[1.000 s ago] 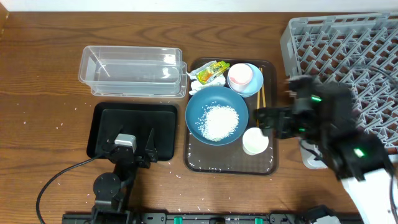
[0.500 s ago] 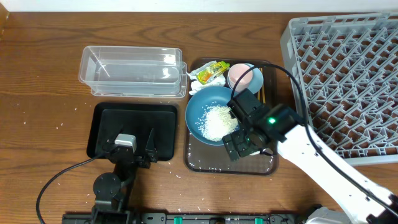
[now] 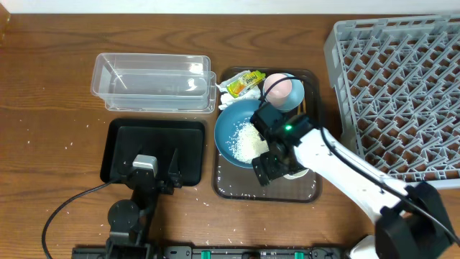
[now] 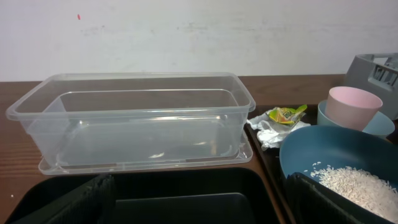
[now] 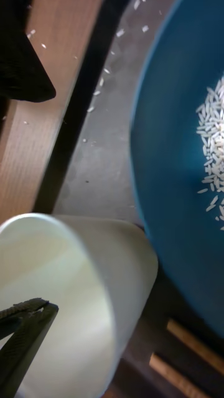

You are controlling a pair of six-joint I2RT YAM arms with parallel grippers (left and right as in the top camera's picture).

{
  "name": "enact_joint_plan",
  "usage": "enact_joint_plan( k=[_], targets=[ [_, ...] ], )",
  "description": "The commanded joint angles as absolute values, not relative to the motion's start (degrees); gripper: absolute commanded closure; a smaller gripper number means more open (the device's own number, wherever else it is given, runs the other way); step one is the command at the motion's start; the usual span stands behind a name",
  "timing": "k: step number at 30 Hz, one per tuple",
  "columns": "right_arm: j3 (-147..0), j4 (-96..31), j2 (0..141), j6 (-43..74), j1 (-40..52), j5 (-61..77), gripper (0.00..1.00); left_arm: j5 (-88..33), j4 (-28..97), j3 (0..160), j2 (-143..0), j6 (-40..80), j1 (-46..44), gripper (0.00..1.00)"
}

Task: Sort waste into correct bins and load items into the dishwasher rack
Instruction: 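Reach the right gripper to the white cup and grasp it, then carry the white cup with the right gripper over the dish rack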

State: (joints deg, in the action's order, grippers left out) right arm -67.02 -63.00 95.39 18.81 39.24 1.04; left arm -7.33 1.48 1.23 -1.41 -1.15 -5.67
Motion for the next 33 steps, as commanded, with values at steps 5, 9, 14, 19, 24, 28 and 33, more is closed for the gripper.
enact_joint_plan(
  k=[5, 9, 14, 19, 24, 28, 33],
  targets=[
    [-67.29, -61.98, 99.26, 18.55, 39.72, 0.21, 0.04, -8.14, 3.36, 0.23, -1.37, -1.50, -5.37, 0.10],
    [-67.29, -61.63, 100.09, 18.59, 39.72, -1.54, 0.37, -8.14, 3.36, 0.23, -1.37, -1.48, -5.37, 0.10],
    [-67.29, -60.90, 100.07, 18.59, 39.72, -2.72, 0.73, -8.14, 3.36, 0.23, -1.37, -1.48, -5.37, 0.10],
    [-67.48, -60.99, 100.03, 18.61, 39.70, -2.81, 0.84, -8.14, 3.36, 0.23, -1.37, -1.48, -5.37, 0.10],
    [-69.25, -62.98, 99.98, 18.59, 39.64, -2.81, 0.98, -8.14, 3.36, 0.23, -1.37, -1.48, -5.37, 0.10],
    [-73.08, -67.05, 99.98, 18.55, 39.05, -3.07, 0.99, -8.14, 3.36, 0.23, -1.37, -1.48, -5.37, 0.10],
    [-80.62, -74.41, 99.98, 15.07, 36.93, -3.60, 0.99, -8.14, 3.36, 0.23, -1.37, -1.48, -5.37, 0.10]
  ],
)
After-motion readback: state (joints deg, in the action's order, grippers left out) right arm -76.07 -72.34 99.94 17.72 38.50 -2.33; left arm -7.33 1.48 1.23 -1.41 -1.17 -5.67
